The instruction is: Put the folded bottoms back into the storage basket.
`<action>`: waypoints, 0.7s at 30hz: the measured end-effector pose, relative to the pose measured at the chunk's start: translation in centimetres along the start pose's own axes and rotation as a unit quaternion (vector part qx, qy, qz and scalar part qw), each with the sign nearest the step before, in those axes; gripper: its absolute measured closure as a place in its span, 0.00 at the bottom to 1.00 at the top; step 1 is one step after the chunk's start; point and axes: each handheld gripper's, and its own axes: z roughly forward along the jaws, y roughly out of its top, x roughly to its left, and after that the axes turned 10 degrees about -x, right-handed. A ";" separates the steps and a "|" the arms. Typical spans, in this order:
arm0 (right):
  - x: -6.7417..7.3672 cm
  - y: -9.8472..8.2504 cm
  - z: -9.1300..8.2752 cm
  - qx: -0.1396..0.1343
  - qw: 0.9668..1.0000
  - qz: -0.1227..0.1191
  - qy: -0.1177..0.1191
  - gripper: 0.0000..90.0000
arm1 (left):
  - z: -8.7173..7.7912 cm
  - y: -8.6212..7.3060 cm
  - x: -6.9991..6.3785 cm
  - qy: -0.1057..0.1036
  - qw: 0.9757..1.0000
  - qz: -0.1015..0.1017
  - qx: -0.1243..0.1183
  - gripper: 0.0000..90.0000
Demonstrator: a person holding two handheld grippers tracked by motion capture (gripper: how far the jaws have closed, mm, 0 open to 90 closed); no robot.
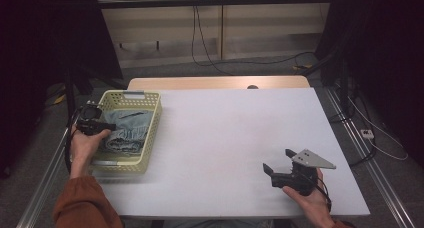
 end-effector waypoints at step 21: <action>-0.5 -0.1 0.0 -0.001 1.000 0.010 0.003 0.08 | -1.4 0.3 -0.8 -0.016 0.997 0.039 -0.058 0.42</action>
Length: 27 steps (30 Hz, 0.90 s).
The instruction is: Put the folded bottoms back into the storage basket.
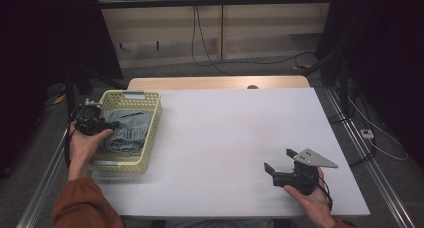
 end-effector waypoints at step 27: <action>0.3 0.2 0.2 0.000 1.000 -0.007 -0.003 0.08 | -3.0 0.9 -0.3 -0.039 0.991 0.010 -0.129 0.06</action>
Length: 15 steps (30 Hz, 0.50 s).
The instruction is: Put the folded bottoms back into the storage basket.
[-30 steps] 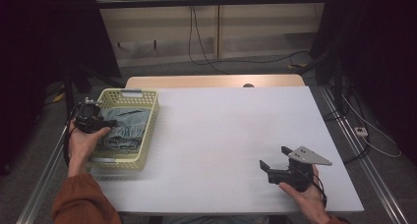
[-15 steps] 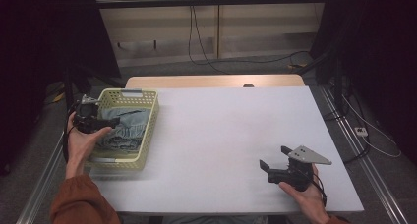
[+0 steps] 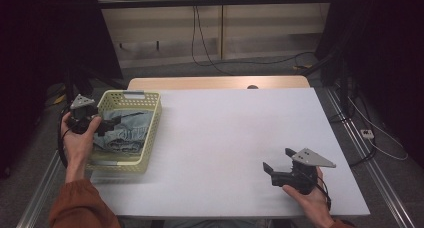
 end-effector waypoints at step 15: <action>0.1 0.0 0.0 0.001 1.000 -0.003 -0.001 0.08 | -2.0 0.5 -1.3 -0.014 1.000 0.005 -0.027 0.06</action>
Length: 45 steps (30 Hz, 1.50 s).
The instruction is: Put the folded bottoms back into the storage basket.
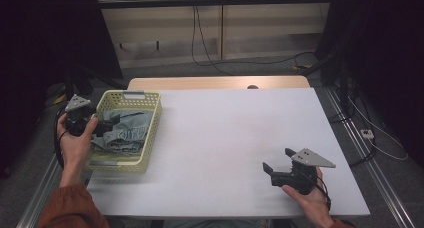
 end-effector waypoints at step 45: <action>0.1 0.0 -0.1 -0.001 1.000 0.001 0.001 0.08 | -6.6 -1.1 -5.8 -0.014 0.999 0.003 -0.041 0.07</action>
